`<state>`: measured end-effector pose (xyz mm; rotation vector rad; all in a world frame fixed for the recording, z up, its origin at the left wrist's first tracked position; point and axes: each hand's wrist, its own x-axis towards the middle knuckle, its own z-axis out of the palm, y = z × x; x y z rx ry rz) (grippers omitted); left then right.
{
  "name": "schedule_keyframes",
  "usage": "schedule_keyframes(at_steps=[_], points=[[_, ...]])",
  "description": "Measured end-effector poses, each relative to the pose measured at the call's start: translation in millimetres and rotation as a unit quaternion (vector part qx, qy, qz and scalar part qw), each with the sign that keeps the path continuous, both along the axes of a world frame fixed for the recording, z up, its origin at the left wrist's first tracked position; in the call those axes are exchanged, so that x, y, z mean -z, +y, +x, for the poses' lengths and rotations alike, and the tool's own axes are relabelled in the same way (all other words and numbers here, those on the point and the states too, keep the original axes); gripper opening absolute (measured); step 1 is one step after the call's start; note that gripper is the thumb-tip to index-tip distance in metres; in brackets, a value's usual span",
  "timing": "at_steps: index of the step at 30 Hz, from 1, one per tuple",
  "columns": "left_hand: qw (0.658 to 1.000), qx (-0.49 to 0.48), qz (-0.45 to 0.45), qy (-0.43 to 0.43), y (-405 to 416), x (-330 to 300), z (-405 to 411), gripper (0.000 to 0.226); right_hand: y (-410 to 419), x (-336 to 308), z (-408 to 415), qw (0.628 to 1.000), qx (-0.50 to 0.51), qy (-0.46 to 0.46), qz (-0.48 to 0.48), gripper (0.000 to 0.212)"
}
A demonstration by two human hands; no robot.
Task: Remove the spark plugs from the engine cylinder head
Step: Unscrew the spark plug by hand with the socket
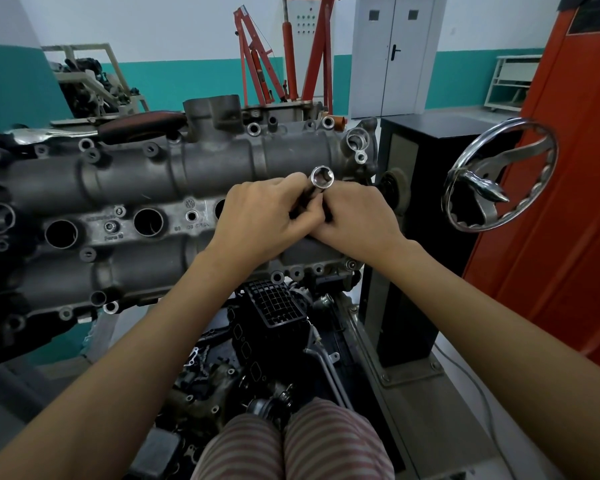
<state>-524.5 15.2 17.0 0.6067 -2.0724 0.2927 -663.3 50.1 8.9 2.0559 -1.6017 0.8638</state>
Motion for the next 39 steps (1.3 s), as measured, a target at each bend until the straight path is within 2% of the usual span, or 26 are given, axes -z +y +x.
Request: schedule_keyframes(at_steps=[5, 12, 18, 21, 32, 39], points=[[1.0, -0.007, 0.02, 0.008, -1.7, 0.7, 0.4, 0.05, -1.1, 1.4, -1.4, 1.0, -0.003, -0.023, -0.01, 0.031], [1.0, 0.0, 0.014, -0.006, -0.6, 0.5, 1.0, 0.055, 2.0, 1.1, 0.5, 0.998, -0.033, -0.036, -0.033, 0.018], [1.0, 0.002, 0.013, -0.006, 2.1, -1.2, 0.3, 0.042, 0.8, 0.2, 0.3, 0.999, -0.031, -0.014, -0.025, 0.03], [1.0, -0.006, 0.004, -0.002, 1.5, -0.6, -0.3, 0.039, -1.1, 0.9, -0.9, 0.999, -0.025, -0.02, -0.009, 0.022], [1.0, 0.013, 0.018, 0.017, -2.0, 0.4, 1.0, 0.053, -2.1, 0.8, -2.1, 1.0, -0.003, -0.011, 0.011, 0.022], [1.0, 0.004, 0.01, -0.002, 0.1, 0.6, 0.4, 0.044, 0.9, -0.7, -0.4, 1.0, -0.027, -0.004, -0.006, 0.04]])
